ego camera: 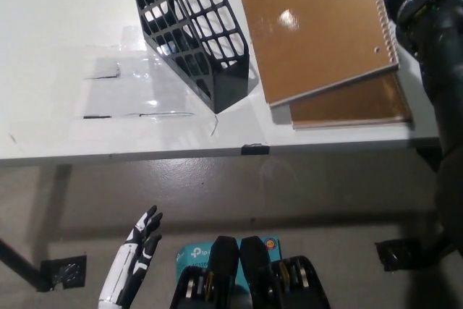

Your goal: Use the right hand to pick up a book from the book holder on the left side and put it on another book on the right side

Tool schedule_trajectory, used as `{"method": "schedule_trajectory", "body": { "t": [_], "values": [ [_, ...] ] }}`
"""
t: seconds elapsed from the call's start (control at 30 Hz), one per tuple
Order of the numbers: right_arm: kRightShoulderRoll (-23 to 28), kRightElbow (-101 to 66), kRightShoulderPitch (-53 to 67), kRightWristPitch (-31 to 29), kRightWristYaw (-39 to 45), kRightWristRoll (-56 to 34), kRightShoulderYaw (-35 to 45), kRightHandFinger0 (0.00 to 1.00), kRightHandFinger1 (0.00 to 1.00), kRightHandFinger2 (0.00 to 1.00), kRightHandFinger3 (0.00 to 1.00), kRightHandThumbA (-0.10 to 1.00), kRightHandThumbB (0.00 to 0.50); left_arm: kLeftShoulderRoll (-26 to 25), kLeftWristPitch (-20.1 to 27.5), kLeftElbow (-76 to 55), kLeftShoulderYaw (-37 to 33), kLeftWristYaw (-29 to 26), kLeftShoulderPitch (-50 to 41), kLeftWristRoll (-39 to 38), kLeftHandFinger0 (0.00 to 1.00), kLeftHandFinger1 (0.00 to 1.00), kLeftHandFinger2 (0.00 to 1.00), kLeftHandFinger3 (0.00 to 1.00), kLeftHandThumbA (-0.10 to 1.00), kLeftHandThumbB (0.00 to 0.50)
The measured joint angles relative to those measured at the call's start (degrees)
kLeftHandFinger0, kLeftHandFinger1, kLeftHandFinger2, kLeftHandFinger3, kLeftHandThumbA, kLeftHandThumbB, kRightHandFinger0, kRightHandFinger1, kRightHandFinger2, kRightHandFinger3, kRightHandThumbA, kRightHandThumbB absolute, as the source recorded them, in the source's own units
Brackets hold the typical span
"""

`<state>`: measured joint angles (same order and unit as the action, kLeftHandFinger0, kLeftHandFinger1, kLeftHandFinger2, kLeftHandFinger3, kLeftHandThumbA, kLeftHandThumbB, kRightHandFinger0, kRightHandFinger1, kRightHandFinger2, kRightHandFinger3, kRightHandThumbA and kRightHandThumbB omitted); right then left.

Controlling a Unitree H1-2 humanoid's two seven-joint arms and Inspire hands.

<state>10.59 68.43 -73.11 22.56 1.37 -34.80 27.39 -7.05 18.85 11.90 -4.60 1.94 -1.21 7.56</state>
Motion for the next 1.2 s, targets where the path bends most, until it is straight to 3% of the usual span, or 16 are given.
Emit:
{"method": "schedule_trajectory", "body": {
  "t": [0.13, 0.33, 0.37, 0.43, 0.5, 0.57, 0.6, 0.63, 0.7, 0.73, 0.77, 0.9, 1.1, 1.2],
  "values": [
    [0.7, 4.6, 0.0, -2.1, 0.0, 0.7, 0.1, 0.00, 0.11, 0.66, 1.00, -0.10, 0.108, 0.1, 0.0, 0.0, 0.2, 0.0, 0.0, -0.2, 0.93, 1.00, 1.00, 1.00, 0.95, 0.154],
    [2.1, 7.5, 0.1, -4.5, 0.1, 1.4, 0.3, 0.00, 0.11, 0.65, 1.00, -0.10, 0.125, 0.1, 0.0, 0.0, 0.2, 0.0, -0.1, -0.3, 0.93, 1.00, 1.00, 1.00, 0.96, 0.146],
    [2.5, 7.7, 0.1, -4.7, 0.1, 1.5, 0.4, 0.00, 0.09, 0.64, 0.98, -0.10, 0.134, 0.1, 0.0, 0.0, 0.2, 0.0, -0.1, -0.3, 0.93, 1.00, 1.00, 1.00, 0.96, 0.135],
    [3.0, 8.1, 0.1, -5.1, 0.1, 1.6, 0.7, 0.00, 0.07, 0.62, 0.78, -0.10, 0.172, 0.1, 0.0, 0.0, 0.2, 0.0, -0.1, -0.3, 0.93, 1.00, 1.00, 1.00, 0.96, 0.131],
    [3.6, 8.3, 0.2, -5.6, 0.1, 1.7, 1.1, 0.00, 0.09, 0.64, 0.87, -0.10, 0.160, 0.1, 0.0, 0.0, 0.2, 0.0, -0.1, -0.3, 0.93, 1.00, 1.00, 1.00, 0.97, 0.135],
    [4.1, 8.4, 0.2, -5.9, 0.2, 1.9, 1.4, 0.00, 0.09, 0.64, 0.87, -0.10, 0.132, 0.1, 0.0, 0.0, 0.2, 0.0, -0.1, -0.2, 0.93, 1.00, 1.00, 1.00, 0.95, 0.147],
    [4.3, 8.4, 0.2, -5.9, 0.2, 2.0, 1.6, 0.00, 0.09, 0.64, 0.97, -0.10, 0.131, 0.1, 0.0, 0.0, 0.2, 0.0, -0.1, -0.3, 0.93, 1.00, 1.00, 1.00, 0.96, 0.155],
    [4.5, 8.4, 0.2, -6.0, 0.2, 2.1, 1.7, 0.00, 0.10, 0.65, 1.00, -0.10, 0.131, 0.1, 0.0, 0.0, 0.2, 0.0, -0.1, -0.3, 0.93, 1.00, 1.00, 1.00, 0.97, 0.156],
    [4.7, 8.4, 0.2, -6.1, 0.2, 2.2, 1.8, 0.00, 0.12, 0.66, 1.00, -0.10, 0.148, 0.1, 0.0, 0.0, 0.2, 0.0, -0.2, -0.3, 0.93, 1.00, 1.00, 1.00, 0.97, 0.143],
    [4.8, 8.4, 0.3, -6.1, 0.2, 2.3, 1.8, 0.00, 0.13, 0.67, 0.95, -0.10, 0.152, 0.1, 0.0, 0.0, 0.1, 0.0, -0.2, -0.2, 0.93, 1.00, 1.00, 1.00, 0.97, 0.139],
    [4.9, 8.4, 0.4, -6.1, 0.3, 2.3, 1.8, 0.00, 0.15, 0.66, 1.00, -0.10, 0.143, 0.1, 0.0, 0.0, 0.1, 0.0, -0.2, -0.2, 0.93, 1.00, 1.00, 1.00, 0.96, 0.142],
    [4.9, 8.4, 0.9, -6.1, 1.3, 2.5, 1.8, 0.00, 0.15, 0.68, 1.00, -0.10, 0.070, 0.1, 0.0, 0.1, 0.2, 0.0, -0.2, -0.2, 0.93, 1.00, 1.00, 1.00, 0.96, 0.137],
    [4.8, 8.7, 2.1, -6.3, 2.2, 3.4, 1.1, 0.00, 0.14, 0.69, 1.00, -0.10, 0.090, 0.2, 0.0, 0.1, 0.2, 0.0, -0.2, -0.3, 0.93, 1.00, 1.00, 1.00, 0.96, 0.139],
    [4.5, 9.1, 2.8, -6.8, 2.2, 3.9, 0.8, 0.00, 0.16, 0.74, 1.00, -0.10, 0.096, 0.2, 0.0, 0.1, 0.1, 0.0, -0.2, -0.2, 0.93, 1.00, 1.00, 1.00, 0.96, 0.138]
  ]
}}
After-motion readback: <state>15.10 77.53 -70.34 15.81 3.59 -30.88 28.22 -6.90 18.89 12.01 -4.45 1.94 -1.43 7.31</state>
